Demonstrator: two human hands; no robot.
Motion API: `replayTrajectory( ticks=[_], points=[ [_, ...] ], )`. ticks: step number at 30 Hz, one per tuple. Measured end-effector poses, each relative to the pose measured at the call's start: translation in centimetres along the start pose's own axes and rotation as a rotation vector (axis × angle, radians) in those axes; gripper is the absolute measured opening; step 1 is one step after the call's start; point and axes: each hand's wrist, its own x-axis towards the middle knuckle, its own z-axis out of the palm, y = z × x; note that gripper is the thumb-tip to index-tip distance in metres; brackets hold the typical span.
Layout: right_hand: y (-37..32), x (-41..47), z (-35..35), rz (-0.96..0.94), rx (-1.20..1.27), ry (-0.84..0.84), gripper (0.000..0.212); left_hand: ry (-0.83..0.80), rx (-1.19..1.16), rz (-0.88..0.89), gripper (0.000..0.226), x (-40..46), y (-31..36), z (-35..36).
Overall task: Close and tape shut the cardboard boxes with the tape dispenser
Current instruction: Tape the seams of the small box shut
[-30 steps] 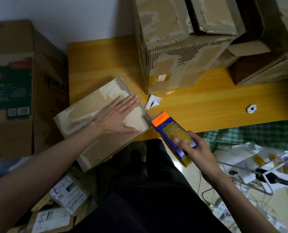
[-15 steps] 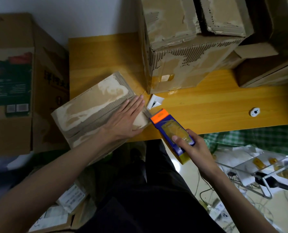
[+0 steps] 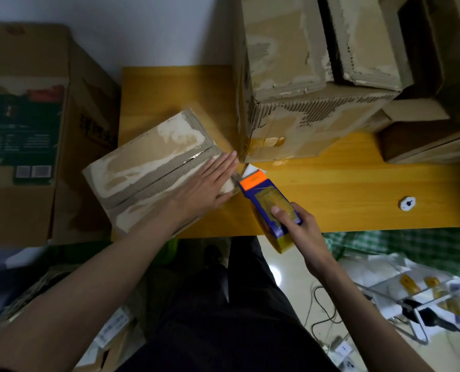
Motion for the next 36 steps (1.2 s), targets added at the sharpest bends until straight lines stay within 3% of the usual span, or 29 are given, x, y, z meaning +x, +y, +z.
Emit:
replayTrajectory(
  ticks=[3,5,9,12,15,19,23,36],
  points=[
    [-0.4,-0.2,-0.4,0.032,-0.019,0.008,0.051,-0.019,-0.001,-0.014,0.073,0.0,0.1,0.0],
    [-0.5,-1.1,-0.9,0.003,-0.031,-0.004,0.037,-0.002,-0.016,-0.017,0.073,-0.1,0.2,0.2],
    [0.1,-2.7,-1.9,-0.024,-0.065,0.030,0.064,0.027,0.015,-0.019,0.069,-0.1,0.2,0.5],
    [-0.1,-2.7,-1.7,0.005,-0.094,0.078,0.061,0.012,0.033,-0.010,0.069,0.0,0.4,0.3],
    [-0.7,-2.1,-1.3,0.009,-0.181,0.127,0.051,0.005,0.043,0.006,0.068,-0.2,0.5,0.2],
    [-1.8,-1.1,-1.0,-0.004,-0.326,0.183,0.061,-0.004,0.046,0.008,0.067,-0.2,0.6,0.2],
    [-3.5,0.3,-0.5,0.028,-0.518,0.218,0.050,0.001,0.025,0.005,0.068,-0.2,0.6,0.2],
    [-6.8,6.2,3.0,0.124,-0.863,0.135,0.058,-0.007,-0.002,0.037,0.065,0.3,0.2,0.4]
  ],
)
